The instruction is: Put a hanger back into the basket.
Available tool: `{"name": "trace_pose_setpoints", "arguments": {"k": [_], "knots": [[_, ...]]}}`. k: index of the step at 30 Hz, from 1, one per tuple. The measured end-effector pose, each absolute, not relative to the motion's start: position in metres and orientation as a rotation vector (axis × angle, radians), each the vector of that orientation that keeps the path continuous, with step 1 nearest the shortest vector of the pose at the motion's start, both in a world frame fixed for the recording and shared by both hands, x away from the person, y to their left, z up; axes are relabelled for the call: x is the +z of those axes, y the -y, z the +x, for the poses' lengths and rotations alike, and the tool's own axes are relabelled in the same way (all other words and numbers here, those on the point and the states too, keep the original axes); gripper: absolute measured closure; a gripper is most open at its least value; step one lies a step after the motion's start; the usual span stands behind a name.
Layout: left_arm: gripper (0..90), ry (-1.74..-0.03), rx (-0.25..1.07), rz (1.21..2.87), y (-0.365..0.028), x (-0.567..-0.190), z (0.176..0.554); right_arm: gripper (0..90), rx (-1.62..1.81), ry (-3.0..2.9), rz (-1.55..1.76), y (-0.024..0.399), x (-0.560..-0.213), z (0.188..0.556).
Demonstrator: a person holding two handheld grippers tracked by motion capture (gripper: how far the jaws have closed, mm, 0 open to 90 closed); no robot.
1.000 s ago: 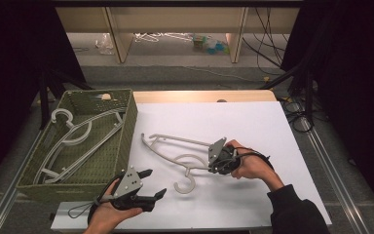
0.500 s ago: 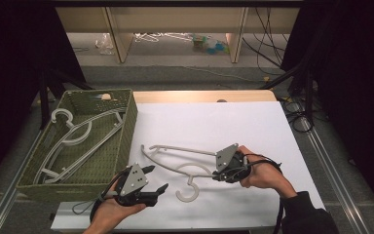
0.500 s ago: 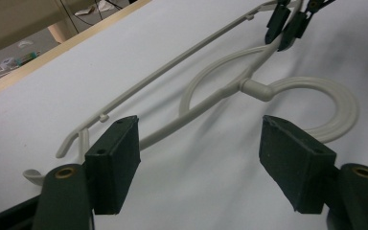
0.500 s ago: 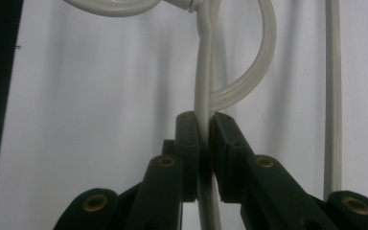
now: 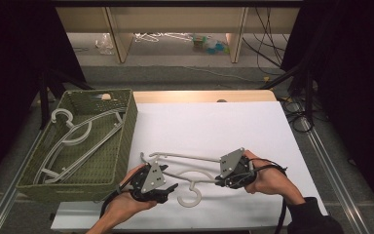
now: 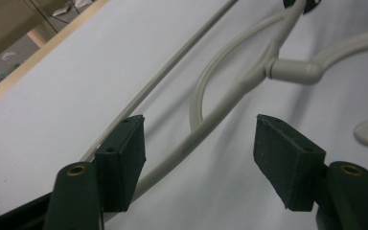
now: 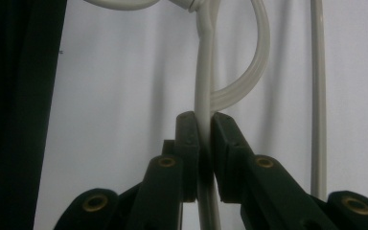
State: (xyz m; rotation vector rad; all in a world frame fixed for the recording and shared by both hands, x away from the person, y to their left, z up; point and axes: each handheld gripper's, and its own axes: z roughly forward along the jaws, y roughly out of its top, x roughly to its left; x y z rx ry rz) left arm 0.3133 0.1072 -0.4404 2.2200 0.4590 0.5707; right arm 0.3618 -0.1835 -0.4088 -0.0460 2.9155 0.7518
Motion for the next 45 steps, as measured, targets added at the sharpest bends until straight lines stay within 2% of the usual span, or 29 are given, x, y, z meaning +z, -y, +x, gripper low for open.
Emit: {"name": "trace_pose_setpoints", "arguments": {"k": [11, 18, 22, 27, 35, 37, 41, 45], "knots": [[41.0, -0.360, 0.593, 2.284, -0.091, -0.448, 0.326, 82.3, 0.787, -2.918, -0.065, 0.183, -0.404, 0.359], [54.0, -0.265, 0.598, 2.300, -0.080, -0.451, 0.334, 82.2, 0.796, -2.917, -0.065, 0.184, -0.404, 0.359], [65.2, -0.212, 0.592, 2.321, -0.073, -0.450, 0.336, 82.2, 0.799, -2.914, -0.059, 0.186, -0.403, 0.360], [68.2, -0.182, 0.575, 2.336, -0.071, -0.439, 0.336, 81.9, 0.819, -2.900, -0.053, 0.190, -0.404, 0.363], [72.7, -0.211, 0.504, 2.332, -0.075, -0.422, 0.335, 79.0, 0.900, -2.853, 0.008, 0.194, -0.401, 0.368], [74.8, -0.244, 0.437, 2.318, -0.077, -0.418, 0.335, 78.3, 0.916, -2.832, 0.036, 0.195, -0.400, 0.369], [76.6, -0.273, 0.394, 2.318, -0.077, -0.415, 0.334, 75.2, 0.942, -2.810, 0.112, 0.196, -0.398, 0.370], [78.5, -0.355, 0.271, 2.274, -0.078, -0.416, 0.335, 65.9, 0.962, -2.778, 0.207, 0.196, -0.399, 0.372]]}}
